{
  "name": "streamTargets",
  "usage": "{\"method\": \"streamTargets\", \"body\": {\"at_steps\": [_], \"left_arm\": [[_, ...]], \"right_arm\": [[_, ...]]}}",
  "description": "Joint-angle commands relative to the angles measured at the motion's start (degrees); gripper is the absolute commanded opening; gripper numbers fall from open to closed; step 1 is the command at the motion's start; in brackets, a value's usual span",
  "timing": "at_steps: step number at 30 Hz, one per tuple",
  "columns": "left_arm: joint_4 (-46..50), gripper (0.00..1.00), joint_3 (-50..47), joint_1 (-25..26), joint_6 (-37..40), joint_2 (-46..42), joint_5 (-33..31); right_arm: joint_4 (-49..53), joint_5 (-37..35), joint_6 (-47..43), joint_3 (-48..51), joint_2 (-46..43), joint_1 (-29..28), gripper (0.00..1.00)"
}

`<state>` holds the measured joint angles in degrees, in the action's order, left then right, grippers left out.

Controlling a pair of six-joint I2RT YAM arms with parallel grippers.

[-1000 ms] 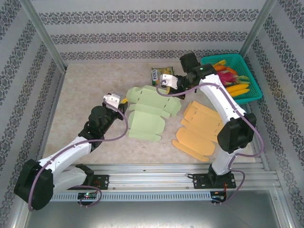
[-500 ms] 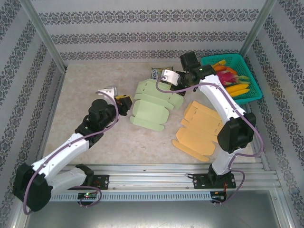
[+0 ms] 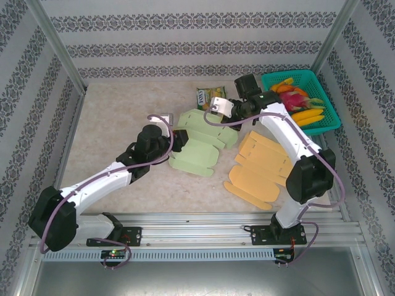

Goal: Fold the paper box

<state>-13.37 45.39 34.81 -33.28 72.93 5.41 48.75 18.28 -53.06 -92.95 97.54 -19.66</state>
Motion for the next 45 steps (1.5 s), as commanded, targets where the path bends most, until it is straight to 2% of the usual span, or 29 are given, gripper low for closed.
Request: {"method": "streamTargets", "body": {"at_steps": [1,9,20,28,33,45], "left_arm": [[-2.6,0.27,2.2,0.4,0.4,2.1,-1.8],[-2.5,0.24,3.5,-1.6,0.2,4.8,-4.9],[-2.7,0.24,4.2,-5.4,-1.3,5.0,-4.5],[-2.3,0.24,6.6,-5.7,-1.7,6.7,-1.9],[0.0,0.25,7.5,-5.8,0.3,5.2,-2.5],[2.4,0.25,8.4,-5.7,1.5,4.7,-0.5]], "right_arm": [[-1.6,3.2,-1.6,1.3,-3.0,0.0,0.0],[-1.8,7.8,-5.1,4.8,-6.9,0.3,0.0],[-5.2,6.5,-11.7,11.1,-10.7,-0.8,0.0],[-8.8,1.1,-13.2,14.0,-11.5,-3.0,0.0],[-11.4,-2.1,-13.7,15.6,-11.9,-3.9,0.0],[-14.1,-10.9,-8.0,12.7,-9.8,-6.5,0.0]]}}
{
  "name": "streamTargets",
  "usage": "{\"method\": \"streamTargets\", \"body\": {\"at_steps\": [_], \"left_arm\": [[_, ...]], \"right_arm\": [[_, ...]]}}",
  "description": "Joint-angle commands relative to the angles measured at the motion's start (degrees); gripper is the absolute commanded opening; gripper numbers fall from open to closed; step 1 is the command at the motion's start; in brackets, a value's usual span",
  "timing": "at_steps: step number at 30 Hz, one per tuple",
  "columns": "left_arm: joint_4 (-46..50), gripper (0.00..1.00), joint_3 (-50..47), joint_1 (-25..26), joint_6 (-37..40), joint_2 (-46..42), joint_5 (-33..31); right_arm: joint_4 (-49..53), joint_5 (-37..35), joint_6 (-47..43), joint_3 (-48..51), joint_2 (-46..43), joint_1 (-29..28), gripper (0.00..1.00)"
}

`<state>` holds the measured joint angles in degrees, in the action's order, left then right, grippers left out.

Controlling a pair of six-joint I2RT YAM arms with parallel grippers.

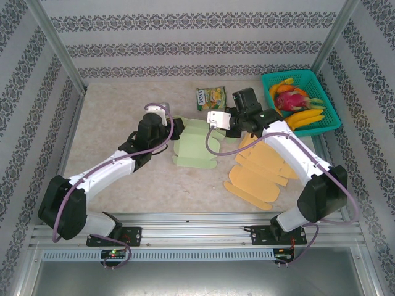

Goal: Fold the paper box

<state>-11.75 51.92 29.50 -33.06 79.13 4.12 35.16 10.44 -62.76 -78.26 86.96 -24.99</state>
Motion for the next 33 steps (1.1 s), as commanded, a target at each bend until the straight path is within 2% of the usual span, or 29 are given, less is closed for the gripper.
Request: {"method": "streamTargets", "body": {"at_steps": [1,10,15,23,33], "left_arm": [[0.8,0.25,1.8,-0.4,1.0,-1.6,0.9],[-3.5,0.24,0.5,1.0,-2.7,1.4,3.9],[-2.3,0.24,1.7,1.0,-2.5,3.7,1.5],[-1.5,0.24,1.0,0.9,-0.8,1.8,-2.3],[-3.8,0.24,-0.7,0.9,-2.6,2.8,-0.3]], "right_arm": [[-0.5,-3.7,2.0,-2.4,1.1,-1.4,0.0],[1.6,-3.3,13.3,-9.6,5.5,-2.9,0.0],[1.2,-2.1,11.4,-8.0,6.2,-4.3,0.0],[0.0,0.1,8.2,-3.1,4.9,-4.5,0.0],[-4.4,0.7,11.8,2.6,3.7,-5.1,0.0]]}}
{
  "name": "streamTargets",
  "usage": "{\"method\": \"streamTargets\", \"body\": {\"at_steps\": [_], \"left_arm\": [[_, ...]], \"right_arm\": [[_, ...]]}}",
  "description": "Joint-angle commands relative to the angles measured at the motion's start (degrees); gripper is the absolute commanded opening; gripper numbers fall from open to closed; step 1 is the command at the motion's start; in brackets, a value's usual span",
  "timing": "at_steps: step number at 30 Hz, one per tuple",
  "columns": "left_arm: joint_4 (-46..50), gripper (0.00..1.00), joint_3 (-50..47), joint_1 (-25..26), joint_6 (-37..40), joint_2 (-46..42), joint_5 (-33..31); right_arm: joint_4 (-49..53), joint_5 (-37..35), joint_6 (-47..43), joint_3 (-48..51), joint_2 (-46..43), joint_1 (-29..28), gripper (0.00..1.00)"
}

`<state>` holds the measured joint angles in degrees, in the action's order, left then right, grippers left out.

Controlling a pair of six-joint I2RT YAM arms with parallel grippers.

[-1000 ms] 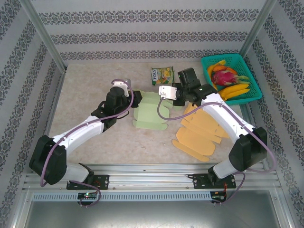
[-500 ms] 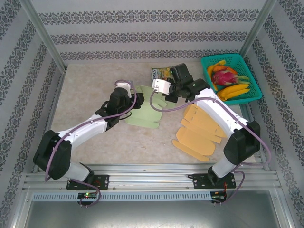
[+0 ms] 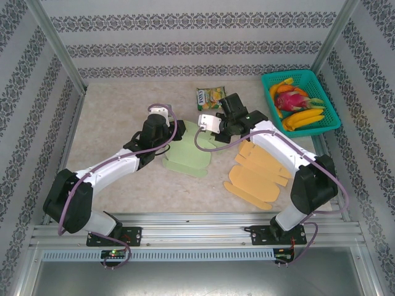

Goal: Fold the paper box

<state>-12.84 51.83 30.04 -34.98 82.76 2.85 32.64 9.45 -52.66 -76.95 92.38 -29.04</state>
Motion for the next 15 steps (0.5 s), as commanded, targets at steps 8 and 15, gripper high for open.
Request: {"method": "streamTargets", "body": {"at_steps": [8,15], "left_arm": [[-2.3,0.24,-0.7,0.4,-1.3,0.0,2.9],[-1.0,0.24,-1.2,0.4,-1.2,-1.2,3.5]], "right_arm": [[-0.5,1.2,1.9,0.3,-2.0,-1.3,0.0],[-0.1,1.4,1.6,0.6,-2.8,-1.2,0.0]]}}
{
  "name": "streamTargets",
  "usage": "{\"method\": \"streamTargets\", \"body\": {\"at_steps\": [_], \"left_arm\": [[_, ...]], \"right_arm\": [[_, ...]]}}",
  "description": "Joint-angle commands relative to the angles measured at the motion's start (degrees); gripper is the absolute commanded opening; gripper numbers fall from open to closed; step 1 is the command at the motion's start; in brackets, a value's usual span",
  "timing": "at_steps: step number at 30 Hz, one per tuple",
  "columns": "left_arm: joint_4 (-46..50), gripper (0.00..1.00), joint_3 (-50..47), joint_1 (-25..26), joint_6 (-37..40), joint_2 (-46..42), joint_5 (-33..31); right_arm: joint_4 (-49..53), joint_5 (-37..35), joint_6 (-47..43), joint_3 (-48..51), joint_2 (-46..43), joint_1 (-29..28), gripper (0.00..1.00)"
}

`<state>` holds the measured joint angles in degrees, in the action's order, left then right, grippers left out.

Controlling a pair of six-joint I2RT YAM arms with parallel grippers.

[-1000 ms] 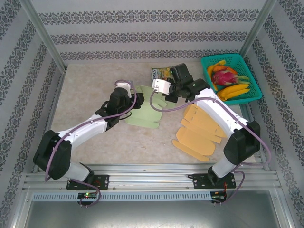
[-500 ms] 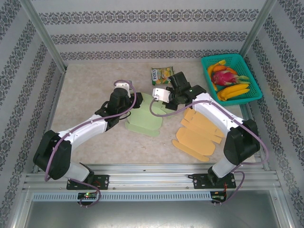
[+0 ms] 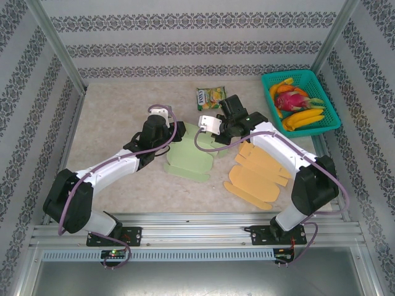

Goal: Fold the paper box

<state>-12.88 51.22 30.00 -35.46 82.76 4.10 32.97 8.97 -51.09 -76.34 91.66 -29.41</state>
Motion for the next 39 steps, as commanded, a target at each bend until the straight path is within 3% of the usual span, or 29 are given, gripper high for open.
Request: {"method": "streamTargets", "body": {"at_steps": [1,8,15,21,26,33,39], "left_arm": [[-0.7,0.24,-0.8,0.4,-0.6,-1.6,2.1],[4.2,0.24,-1.8,0.3,1.1,-5.5,-0.9],[4.6,0.24,-5.0,-2.5,0.8,-6.7,-0.5],[2.0,0.24,-8.2,-5.2,0.3,-5.5,3.6],[1.4,0.23,-10.2,-5.2,1.2,-6.3,5.8],[-1.0,0.23,-17.6,0.4,4.0,-17.1,1.6],[-6.9,0.24,-18.6,2.8,9.2,-13.1,6.5]], "right_arm": [[-0.4,1.6,-0.1,0.0,-2.1,-0.8,0.0],[0.3,-0.3,-0.3,0.0,-2.2,-0.6,0.0],[4.2,-6.7,-0.9,-1.2,-0.6,-0.5,0.0],[5.1,-0.5,3.4,-2.0,-1.3,0.5,0.0],[5.5,-0.9,6.6,-2.5,0.9,0.7,0.0],[6.5,-1.7,9.6,-3.6,2.0,0.8,0.0],[10.1,2.0,9.8,-4.9,2.1,2.2,0.0]]}}
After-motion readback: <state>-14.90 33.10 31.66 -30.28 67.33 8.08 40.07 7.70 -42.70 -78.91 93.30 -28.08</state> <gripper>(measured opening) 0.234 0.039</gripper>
